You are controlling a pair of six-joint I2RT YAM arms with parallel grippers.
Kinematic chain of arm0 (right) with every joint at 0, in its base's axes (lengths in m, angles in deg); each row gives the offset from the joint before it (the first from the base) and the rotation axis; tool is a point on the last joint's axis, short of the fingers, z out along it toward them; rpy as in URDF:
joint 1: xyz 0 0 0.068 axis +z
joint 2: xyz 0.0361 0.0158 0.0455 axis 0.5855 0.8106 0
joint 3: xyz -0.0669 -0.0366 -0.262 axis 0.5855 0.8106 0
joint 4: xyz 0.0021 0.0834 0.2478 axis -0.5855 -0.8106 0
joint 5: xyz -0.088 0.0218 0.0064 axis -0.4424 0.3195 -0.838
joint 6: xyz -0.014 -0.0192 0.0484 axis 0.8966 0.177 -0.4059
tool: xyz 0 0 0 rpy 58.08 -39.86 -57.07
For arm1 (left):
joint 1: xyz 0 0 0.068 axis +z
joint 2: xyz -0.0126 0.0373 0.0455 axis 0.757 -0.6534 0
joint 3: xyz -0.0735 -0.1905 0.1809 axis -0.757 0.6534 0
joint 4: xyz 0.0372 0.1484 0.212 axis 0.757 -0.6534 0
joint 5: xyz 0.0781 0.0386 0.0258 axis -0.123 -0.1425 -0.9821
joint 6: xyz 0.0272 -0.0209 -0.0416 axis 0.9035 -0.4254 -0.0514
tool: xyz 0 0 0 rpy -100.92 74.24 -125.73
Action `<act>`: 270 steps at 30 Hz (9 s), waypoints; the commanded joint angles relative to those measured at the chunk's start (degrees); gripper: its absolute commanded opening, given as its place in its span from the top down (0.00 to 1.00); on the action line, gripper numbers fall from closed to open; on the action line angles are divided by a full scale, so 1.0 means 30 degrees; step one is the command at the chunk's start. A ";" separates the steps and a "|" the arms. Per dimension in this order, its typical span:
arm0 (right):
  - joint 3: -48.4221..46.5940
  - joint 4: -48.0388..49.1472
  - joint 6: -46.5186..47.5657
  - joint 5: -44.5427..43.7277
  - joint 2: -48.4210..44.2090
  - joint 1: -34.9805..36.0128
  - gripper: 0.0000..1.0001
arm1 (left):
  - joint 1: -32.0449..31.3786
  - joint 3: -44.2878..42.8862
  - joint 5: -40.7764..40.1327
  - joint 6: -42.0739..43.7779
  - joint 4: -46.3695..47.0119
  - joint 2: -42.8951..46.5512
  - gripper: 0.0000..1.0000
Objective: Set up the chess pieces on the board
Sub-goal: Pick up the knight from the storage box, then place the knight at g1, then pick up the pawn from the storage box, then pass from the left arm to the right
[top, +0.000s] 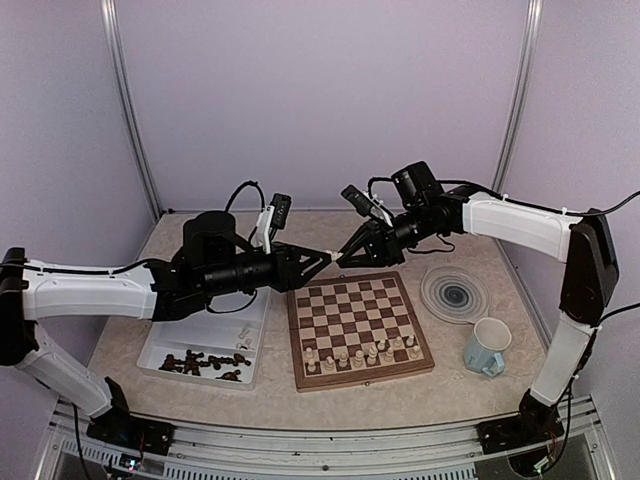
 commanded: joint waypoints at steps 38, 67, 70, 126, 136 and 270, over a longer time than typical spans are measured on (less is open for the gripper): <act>0.3937 -0.3650 0.4063 -0.2112 -0.5035 -0.9711 0.36 | -0.1493 -0.8849 -0.0580 0.5273 -1.0456 -0.4657 0.97; 0.9427 0.0912 0.3162 -0.6076 -0.9521 -1.1251 0.24 | -0.5762 -2.5608 -0.3097 1.1165 -2.4969 -1.8414 0.97; 0.9482 0.0876 0.3222 -0.5814 -0.9546 -1.1251 0.24 | -0.5857 -2.5622 -0.3132 1.1295 -2.5112 -1.8602 0.97; 1.0001 0.0968 0.3429 -0.5481 -0.9667 -1.1243 0.22 | -0.6008 -2.6549 -0.3491 1.0890 -2.4792 -2.0187 0.81; 0.9969 0.0942 0.3429 -0.5452 -0.9631 -1.1251 0.22 | -0.5986 -2.6498 -0.2566 1.0959 -2.4534 -1.9938 0.81; -0.1156 -0.6177 1.4330 -1.8739 -0.1112 0.9169 0.45 | 0.0832 -0.6392 0.8783 0.2281 -1.6415 -0.2513 0.97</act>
